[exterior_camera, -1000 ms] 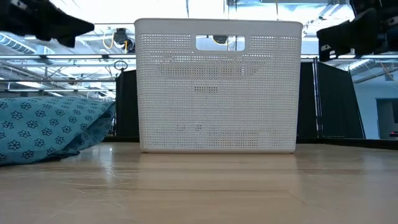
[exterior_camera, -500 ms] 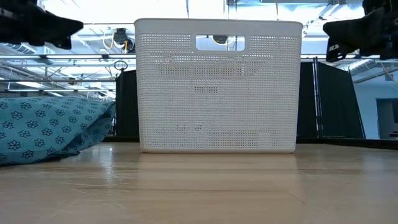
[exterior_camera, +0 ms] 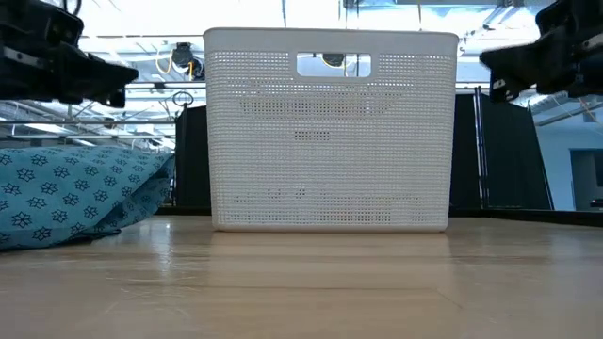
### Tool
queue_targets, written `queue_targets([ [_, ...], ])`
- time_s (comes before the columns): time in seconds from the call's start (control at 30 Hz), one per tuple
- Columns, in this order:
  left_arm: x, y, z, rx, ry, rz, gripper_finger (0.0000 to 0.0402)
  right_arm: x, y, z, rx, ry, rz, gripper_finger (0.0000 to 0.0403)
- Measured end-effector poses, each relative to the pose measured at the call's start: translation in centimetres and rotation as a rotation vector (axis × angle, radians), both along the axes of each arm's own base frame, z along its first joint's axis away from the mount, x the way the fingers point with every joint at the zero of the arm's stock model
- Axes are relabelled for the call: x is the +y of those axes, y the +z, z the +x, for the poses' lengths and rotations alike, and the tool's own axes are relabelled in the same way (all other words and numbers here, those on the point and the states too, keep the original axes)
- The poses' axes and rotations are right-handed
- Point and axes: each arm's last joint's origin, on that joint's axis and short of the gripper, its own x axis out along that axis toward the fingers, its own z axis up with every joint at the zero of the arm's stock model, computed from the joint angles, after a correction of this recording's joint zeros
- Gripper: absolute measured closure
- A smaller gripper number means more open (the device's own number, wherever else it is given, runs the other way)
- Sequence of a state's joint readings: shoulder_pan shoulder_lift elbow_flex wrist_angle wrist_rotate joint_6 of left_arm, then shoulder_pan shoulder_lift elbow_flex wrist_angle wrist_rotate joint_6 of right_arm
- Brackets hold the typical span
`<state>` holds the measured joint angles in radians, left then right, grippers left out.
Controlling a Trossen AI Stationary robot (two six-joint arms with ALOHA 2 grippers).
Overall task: Pick & place medical supplies in basket/bin
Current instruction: Return to Home Position
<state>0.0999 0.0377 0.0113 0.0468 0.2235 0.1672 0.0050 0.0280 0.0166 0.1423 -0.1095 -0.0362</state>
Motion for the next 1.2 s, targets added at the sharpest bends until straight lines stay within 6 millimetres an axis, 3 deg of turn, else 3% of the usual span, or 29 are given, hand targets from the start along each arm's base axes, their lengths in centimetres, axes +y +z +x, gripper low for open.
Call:
queue_targets([
  [0.27,0.6,-0.8,0.5,0.096,0.035,-0.036,0.0401,-0.3,-0.4,0.0,0.045,-0.035,0.02,0.0403],
  [0.5,0.8,-1.3,0.9,0.161,0.076,-0.128,0.0383,-0.4,-0.4,0.1,0.037,-0.056,-0.069,0.0403],
  [0.67,1.0,-1.4,0.9,0.168,0.147,-0.151,0.0375,-0.4,-0.4,0.1,0.036,-0.074,-0.076,0.0403],
  [1.0,1.1,-1.3,0.9,0.158,0.173,-0.139,0.0399,-0.4,-0.4,0.1,0.043,-0.064,-0.003,0.0403],
  [1.2,1.1,-1.3,0.9,0.158,0.173,-0.139,0.0377,-0.4,-0.4,0.1,0.043,-0.063,0.001,0.0403],
])
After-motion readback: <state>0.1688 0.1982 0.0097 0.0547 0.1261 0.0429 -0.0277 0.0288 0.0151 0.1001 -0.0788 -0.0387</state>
